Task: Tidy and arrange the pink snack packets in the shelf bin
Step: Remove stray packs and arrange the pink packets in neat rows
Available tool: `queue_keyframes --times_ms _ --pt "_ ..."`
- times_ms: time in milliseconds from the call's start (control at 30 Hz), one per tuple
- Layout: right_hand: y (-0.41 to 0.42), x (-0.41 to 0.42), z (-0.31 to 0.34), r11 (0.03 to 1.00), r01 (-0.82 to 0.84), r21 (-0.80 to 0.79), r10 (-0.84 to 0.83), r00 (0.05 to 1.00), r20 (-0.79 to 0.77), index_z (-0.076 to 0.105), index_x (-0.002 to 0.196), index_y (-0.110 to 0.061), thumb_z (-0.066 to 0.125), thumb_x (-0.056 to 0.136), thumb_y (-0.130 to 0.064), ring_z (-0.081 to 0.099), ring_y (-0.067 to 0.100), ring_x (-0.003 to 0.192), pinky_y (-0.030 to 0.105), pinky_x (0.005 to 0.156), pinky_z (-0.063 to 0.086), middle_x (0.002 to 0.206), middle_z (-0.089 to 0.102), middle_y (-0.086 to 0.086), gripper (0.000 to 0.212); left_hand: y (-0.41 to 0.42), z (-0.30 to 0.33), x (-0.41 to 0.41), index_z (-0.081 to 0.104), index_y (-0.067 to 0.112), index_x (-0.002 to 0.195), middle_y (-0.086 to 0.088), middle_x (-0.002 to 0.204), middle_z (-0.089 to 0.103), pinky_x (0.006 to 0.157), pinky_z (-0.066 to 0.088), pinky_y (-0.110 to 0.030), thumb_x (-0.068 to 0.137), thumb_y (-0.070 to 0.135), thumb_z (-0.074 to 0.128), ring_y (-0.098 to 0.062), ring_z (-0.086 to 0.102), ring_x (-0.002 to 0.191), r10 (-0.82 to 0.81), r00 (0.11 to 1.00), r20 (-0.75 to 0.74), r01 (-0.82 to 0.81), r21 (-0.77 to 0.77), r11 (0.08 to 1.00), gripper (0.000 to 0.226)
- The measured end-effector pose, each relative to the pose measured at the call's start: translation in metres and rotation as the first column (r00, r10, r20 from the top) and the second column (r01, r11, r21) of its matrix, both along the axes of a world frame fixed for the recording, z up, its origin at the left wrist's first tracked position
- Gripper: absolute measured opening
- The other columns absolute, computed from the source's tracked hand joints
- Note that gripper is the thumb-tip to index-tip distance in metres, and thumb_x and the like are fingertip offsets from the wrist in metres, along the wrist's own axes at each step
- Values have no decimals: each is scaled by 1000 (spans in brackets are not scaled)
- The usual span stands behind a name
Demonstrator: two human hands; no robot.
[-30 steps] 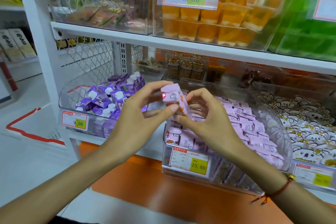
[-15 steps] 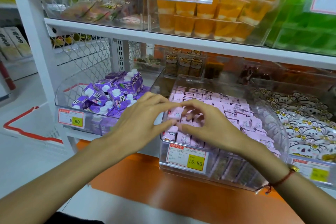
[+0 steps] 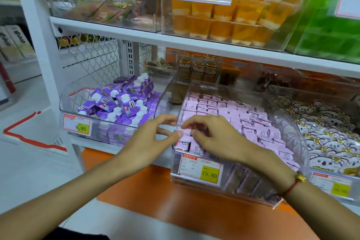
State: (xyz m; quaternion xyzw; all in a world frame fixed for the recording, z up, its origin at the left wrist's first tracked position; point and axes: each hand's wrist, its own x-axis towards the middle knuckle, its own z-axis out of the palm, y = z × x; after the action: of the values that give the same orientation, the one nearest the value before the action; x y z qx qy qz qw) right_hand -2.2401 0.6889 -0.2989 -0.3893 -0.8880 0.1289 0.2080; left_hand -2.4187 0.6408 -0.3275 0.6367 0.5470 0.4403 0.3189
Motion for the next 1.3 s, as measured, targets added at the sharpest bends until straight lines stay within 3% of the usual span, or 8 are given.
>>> queue_keyframes --times_ms 167,400,633,800,933,1133,1200,1300 --pt "18 0 18 977 -50 -208 37 997 -65 71 100 -16 57 92 -12 60 -1 65 15 63 47 78 68 -8 17 0 1 2 57 32 112 19 108 61 77 50 -19 84 31 69 7 63 82 23 1000 3 -23 14 1000 31" --pt "49 -15 33 987 74 -144 -29 956 293 74 98 -15 72 81 -27 56 11 67 34 71 51 75 66 -2 21 4 1 3 57 32 109 20 103 60 78 51 -21 81 28 72 10 61 77 55 998 -9 -55 19 998 33" --pt "45 -23 31 988 14 155 -85 884 460 74 90 -26 65 82 -28 55 9 70 21 51 35 79 67 -12 12 5 7 5 55 38 119 15 111 63 85 54 -38 90 32 61 -2 64 92 26 999 30 -27 35 999 30" --pt "34 -15 9 963 103 247 -159 963 217 62 86 -22 51 90 -26 60 22 79 33 63 46 81 67 -3 11 3 7 5 55 31 124 14 113 61 87 53 -40 91 27 60 -5 64 92 4 997 72 -5 26 1000 34" --pt "27 -17 8 968 174 183 -127 962 -243 52 91 -20 43 99 -25 59 15 72 34 63 47 76 62 -4 13 2 9 6 55 37 117 14 111 62 86 53 -38 91 27 60 -3 64 90 3 997 82 -6 40 999 28" --pt "17 -10 35 920 373 -125 -325 543 -774 54 89 -14 43 99 -15 50 -2 60 17 56 43 76 57 -3 15 3 7 3 48 41 122 14 120 57 90 51 -36 90 30 61 2 60 97 30 999 33 -33 98 995 36" --pt "11 0 38 869 261 -420 -491 361 -793 56 92 -12 40 100 -13 60 4 65 16 61 52 83 63 4 17 1 9 0 38 43 135 17 130 47 94 47 -29 86 24 64 4 51 113 42 997 -66 -23 270 963 58" --pt "-4 7 29 774 73 -628 -613 333 -716 59 104 1 42 99 -11 68 8 71 14 60 54 91 69 11 22 -4 18 2 34 42 139 20 141 36 100 39 -18 74 4 64 -2 39 131 -26 964 -265 162 505 848 81"
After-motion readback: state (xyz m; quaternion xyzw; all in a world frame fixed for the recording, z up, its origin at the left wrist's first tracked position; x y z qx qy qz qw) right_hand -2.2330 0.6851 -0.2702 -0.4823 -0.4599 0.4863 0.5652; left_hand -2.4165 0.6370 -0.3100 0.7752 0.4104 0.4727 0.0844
